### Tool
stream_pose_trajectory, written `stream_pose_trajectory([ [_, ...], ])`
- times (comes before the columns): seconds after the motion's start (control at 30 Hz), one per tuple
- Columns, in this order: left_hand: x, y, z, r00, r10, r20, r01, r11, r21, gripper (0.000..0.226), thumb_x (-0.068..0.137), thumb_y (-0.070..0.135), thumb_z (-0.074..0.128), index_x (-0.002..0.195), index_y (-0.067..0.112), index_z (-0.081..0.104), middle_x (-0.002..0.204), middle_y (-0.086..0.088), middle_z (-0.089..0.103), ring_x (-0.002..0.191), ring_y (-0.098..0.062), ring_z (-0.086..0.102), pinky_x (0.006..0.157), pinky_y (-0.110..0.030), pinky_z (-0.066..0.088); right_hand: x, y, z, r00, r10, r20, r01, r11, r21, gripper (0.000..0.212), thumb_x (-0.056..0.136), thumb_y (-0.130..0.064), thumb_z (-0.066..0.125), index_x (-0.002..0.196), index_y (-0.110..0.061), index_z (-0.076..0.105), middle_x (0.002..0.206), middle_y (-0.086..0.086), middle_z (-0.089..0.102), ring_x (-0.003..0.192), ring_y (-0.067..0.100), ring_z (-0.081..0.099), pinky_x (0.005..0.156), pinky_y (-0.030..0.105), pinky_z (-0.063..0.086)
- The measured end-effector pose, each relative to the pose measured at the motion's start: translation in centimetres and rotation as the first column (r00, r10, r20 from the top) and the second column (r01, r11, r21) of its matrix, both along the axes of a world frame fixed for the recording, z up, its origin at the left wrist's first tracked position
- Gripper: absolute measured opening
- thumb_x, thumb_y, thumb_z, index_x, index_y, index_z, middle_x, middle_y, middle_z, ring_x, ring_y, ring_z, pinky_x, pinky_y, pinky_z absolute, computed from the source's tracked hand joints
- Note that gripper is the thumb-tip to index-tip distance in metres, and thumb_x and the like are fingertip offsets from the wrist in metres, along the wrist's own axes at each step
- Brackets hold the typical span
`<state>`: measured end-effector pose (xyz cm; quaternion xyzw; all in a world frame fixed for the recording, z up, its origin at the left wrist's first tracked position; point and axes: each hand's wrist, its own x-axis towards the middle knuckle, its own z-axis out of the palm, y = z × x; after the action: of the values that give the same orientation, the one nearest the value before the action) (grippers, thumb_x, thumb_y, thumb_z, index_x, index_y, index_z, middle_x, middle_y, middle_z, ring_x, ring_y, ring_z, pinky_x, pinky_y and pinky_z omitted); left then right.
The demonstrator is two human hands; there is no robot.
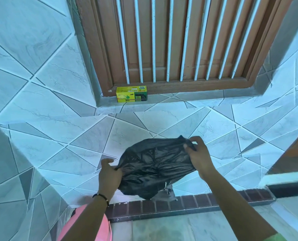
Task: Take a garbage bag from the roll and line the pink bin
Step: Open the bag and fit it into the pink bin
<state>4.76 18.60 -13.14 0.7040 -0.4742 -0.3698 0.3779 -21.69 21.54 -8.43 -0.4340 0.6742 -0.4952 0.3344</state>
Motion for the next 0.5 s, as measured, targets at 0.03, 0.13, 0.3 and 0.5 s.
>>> stream_pose_trajectory([
  [0.03, -0.3, 0.1, 0.4, 0.999, -0.045, 0.017, 0.046, 0.997, -0.069, 0.034, 0.082, 0.004, 0.058, 0.107, 0.02, 0.04, 0.095, -0.008, 0.064, 0.083, -0.029, 0.061, 0.075, -0.032, 0.048, 0.4, 0.2, 0.3, 0.995, 0.08, -0.052, -0.082, 0.996, -0.024, 0.02, 0.091, -0.019, 0.056, 0.102, -0.034, 0.048, 0.1, 0.008, 0.065, 0.076, 0.034, 0.068, 0.073, 0.048, 0.055],
  [0.13, -1.3, 0.3, 1.7, 0.963, -0.189, 0.192, 0.232, 0.944, -0.234, 0.033, 0.084, -0.008, 0.042, 0.098, 0.021, 0.05, 0.096, -0.002, 0.064, 0.076, -0.025, 0.06, 0.06, -0.022, 0.042, 1.7, 0.7, 1.6, 0.884, 0.322, -0.34, -0.359, 0.932, -0.049, 0.037, 0.091, -0.016, 0.054, 0.106, -0.05, 0.051, 0.116, -0.009, 0.058, 0.096, 0.016, 0.063, 0.083, 0.03, 0.052],
  [0.3, -0.2, 0.0, 2.6, 0.839, -0.265, 0.475, 0.4, 0.892, -0.209, 0.034, 0.081, -0.003, 0.046, 0.061, 0.02, 0.06, 0.125, 0.002, 0.061, 0.102, -0.023, 0.063, 0.081, -0.024, 0.046, 1.9, 0.7, 1.8, 0.486, 0.525, -0.699, -0.448, 0.836, 0.316, 0.04, 0.087, -0.002, 0.05, 0.082, -0.038, 0.069, 0.132, -0.008, 0.043, 0.081, 0.018, 0.061, 0.068, 0.026, 0.047],
  [0.5, 2.8, -0.2, 1.7, 0.655, -0.432, 0.62, 0.614, 0.783, -0.103, 0.01, 0.084, 0.027, 0.059, 0.092, 0.025, 0.065, 0.122, 0.0, 0.062, 0.105, -0.019, 0.062, 0.09, -0.028, 0.048, -0.1, 0.0, 1.4, 0.227, 0.537, -0.813, -0.01, 0.836, 0.549, 0.037, 0.086, -0.004, 0.044, 0.113, -0.018, 0.064, 0.115, 0.009, 0.061, 0.101, 0.029, 0.062, 0.084, 0.033, 0.049],
])
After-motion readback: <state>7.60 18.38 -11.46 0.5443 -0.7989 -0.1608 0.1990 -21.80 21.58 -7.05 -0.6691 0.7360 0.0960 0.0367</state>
